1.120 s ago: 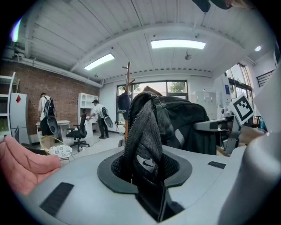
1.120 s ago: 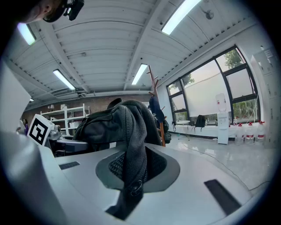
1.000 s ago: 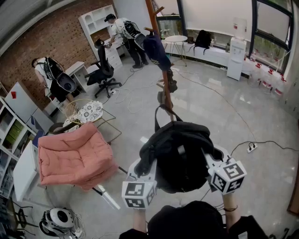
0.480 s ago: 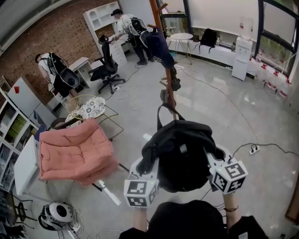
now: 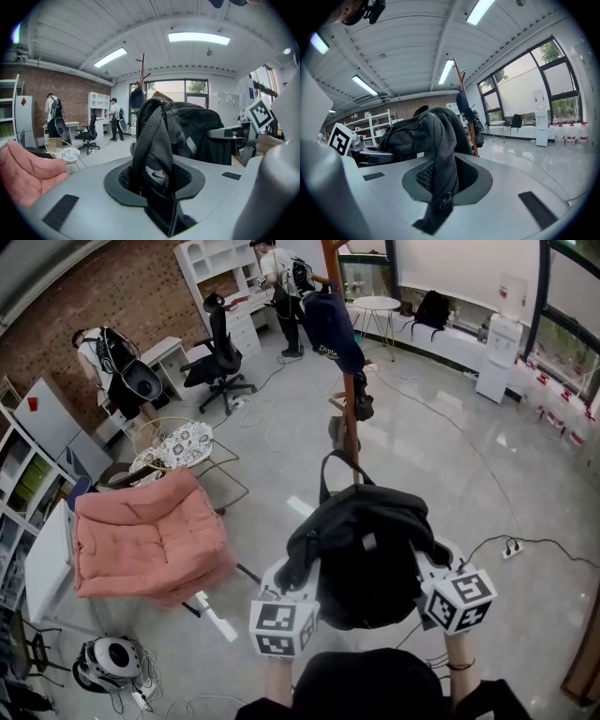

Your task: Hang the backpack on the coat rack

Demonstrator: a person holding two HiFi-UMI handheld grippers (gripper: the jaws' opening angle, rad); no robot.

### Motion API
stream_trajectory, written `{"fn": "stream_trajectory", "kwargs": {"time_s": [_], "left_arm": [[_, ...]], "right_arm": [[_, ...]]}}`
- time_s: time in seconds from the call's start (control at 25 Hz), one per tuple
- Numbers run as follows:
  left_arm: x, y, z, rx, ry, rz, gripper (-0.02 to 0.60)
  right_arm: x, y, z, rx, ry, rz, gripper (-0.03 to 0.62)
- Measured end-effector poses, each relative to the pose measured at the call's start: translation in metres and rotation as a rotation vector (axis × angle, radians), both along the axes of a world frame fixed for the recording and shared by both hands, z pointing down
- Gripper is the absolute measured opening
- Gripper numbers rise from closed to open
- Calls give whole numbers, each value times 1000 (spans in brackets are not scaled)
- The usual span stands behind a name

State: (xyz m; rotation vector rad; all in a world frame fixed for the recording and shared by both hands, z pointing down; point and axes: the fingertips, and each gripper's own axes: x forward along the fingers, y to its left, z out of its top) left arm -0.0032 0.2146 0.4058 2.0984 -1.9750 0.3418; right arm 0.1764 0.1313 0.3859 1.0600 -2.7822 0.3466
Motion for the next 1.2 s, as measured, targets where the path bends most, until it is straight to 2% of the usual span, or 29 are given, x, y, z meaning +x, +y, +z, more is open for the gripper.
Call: {"fn": "stream_trajectory", "kwargs": {"time_s": [0.28, 0.8, 1.2], "left_arm": [[-32, -44, 24, -48, 21, 10, 120], [-99, -128, 33, -57, 35, 77, 120], [-128, -175, 37, -60, 17, 133, 120]], "right_arm": [[-32, -41, 24, -51, 19, 23, 38], [-94, -112, 31, -63, 5, 113, 38], [-118, -150, 38, -65, -7, 162, 38]]}}
